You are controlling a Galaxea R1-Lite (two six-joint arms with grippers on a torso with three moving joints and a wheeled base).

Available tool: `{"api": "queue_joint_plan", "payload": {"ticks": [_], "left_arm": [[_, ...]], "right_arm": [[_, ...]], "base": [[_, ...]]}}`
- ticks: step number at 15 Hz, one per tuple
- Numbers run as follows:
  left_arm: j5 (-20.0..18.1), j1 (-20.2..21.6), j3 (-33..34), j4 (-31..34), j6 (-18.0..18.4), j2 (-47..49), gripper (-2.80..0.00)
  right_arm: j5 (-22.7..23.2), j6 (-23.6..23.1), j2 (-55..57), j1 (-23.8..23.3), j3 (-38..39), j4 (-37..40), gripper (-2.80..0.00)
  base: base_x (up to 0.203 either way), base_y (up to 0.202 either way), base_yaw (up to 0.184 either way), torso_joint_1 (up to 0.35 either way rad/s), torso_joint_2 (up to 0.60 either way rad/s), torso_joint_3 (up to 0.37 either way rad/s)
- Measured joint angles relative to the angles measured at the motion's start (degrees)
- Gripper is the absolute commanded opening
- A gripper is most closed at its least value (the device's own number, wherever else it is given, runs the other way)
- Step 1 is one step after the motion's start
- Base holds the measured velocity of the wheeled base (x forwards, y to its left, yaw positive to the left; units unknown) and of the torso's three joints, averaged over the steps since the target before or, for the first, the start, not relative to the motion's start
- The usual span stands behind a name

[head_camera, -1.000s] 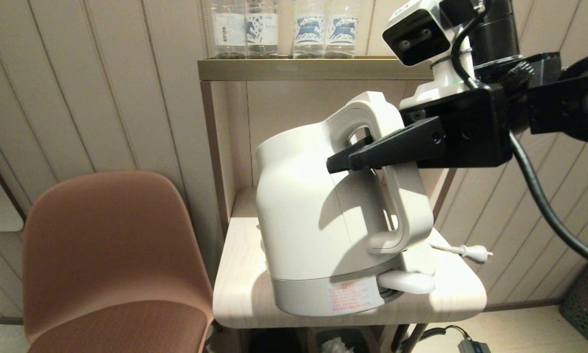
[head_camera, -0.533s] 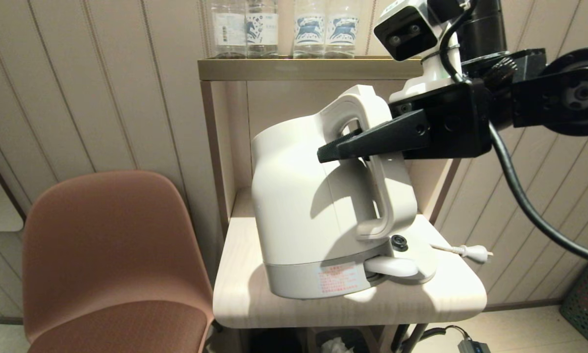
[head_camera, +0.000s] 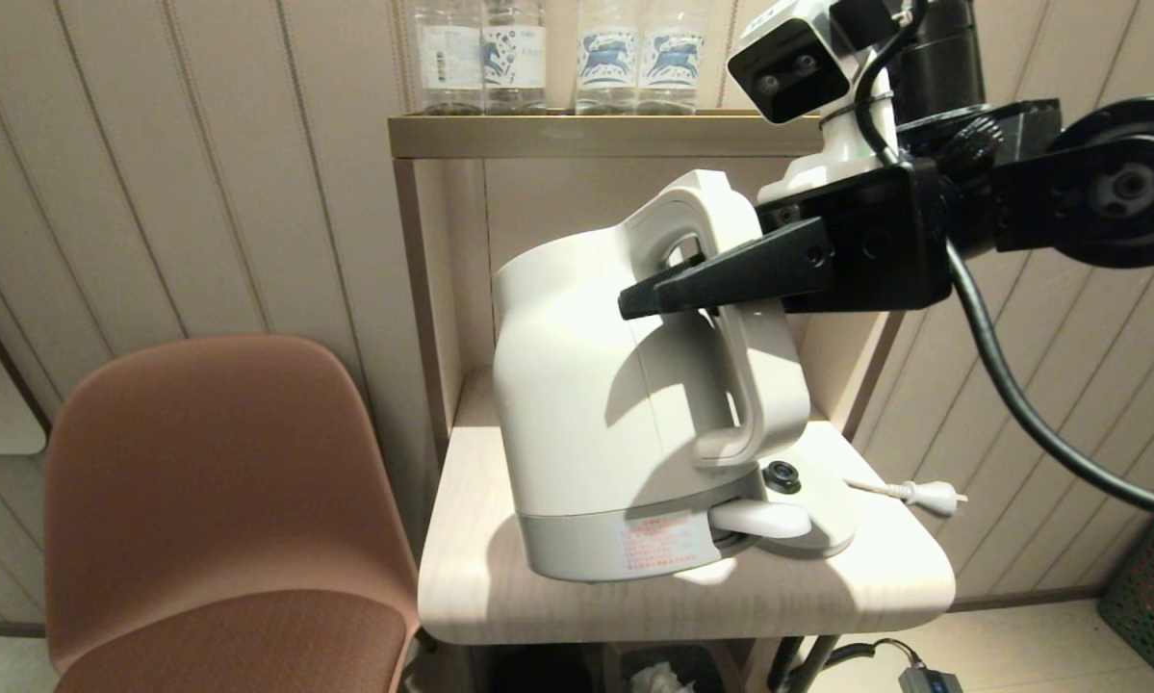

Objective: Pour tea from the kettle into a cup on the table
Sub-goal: Pour water into the cup

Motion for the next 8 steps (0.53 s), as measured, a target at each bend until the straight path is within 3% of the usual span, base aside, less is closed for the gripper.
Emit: {"api": "queue_joint_plan", "payload": {"ticks": [8], "left_arm": [[0.01, 0.0, 0.0, 0.02, 0.02, 0.0, -2.8]], "right_arm": [[-0.01, -0.02, -0.37, -0.24, 0.22, 0.32, -2.8]], "base": [[0.0, 0.0, 0.0, 0.0, 0.0, 0.0]]}}
